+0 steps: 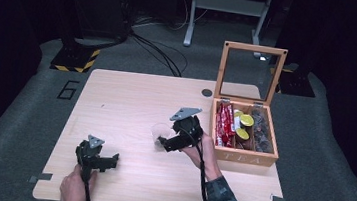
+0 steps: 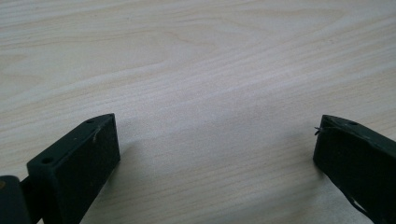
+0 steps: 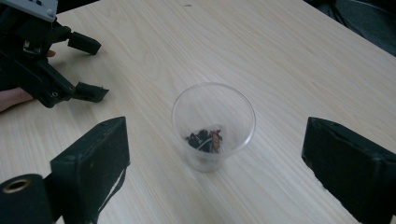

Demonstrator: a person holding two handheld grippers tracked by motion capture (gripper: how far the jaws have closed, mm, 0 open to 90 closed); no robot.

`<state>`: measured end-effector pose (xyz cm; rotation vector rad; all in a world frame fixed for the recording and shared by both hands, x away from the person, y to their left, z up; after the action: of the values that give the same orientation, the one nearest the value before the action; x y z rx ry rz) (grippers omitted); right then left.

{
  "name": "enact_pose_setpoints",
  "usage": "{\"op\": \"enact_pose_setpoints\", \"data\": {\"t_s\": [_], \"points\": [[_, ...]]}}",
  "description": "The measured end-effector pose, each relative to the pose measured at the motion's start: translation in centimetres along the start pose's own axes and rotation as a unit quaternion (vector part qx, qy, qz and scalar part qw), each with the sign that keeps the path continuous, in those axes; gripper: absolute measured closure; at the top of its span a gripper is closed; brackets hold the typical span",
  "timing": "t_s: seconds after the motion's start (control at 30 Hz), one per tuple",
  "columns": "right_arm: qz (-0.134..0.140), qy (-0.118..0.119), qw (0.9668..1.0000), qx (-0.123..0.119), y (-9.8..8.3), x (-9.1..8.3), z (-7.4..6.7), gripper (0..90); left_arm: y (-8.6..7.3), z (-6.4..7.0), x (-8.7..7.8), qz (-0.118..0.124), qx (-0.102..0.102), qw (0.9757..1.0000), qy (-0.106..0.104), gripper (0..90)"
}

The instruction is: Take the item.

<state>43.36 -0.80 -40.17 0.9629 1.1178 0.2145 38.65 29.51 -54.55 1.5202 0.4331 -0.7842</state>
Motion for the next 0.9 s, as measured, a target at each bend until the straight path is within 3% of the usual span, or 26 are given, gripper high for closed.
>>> {"op": "enact_pose_setpoints", "data": {"t_s": [0.5,0.9], "points": [[0.020,-0.072,0.9970,0.021,-4.6,-7.0,0.9,4.9,0.0,0.0,0.0,0.001,0.001,1.0000,0.001,0.3],[0.010,-0.136,0.9877,0.077,-11.1,-10.8,2.8,5.2,0.0,0.0,0.0,0.000,0.000,1.0000,0.000,0.3]]}}
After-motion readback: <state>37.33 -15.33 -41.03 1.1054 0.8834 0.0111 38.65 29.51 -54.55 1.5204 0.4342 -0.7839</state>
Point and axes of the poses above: each handheld gripper's, and its own axes: x roughly forward along the jaws, y roughly out of its top, z roughly to its right, the point moved 2 cm from there along x, roughly forward along the jaws, and after that the axes turned 4 degrees about -x, right-handed, at the moved point
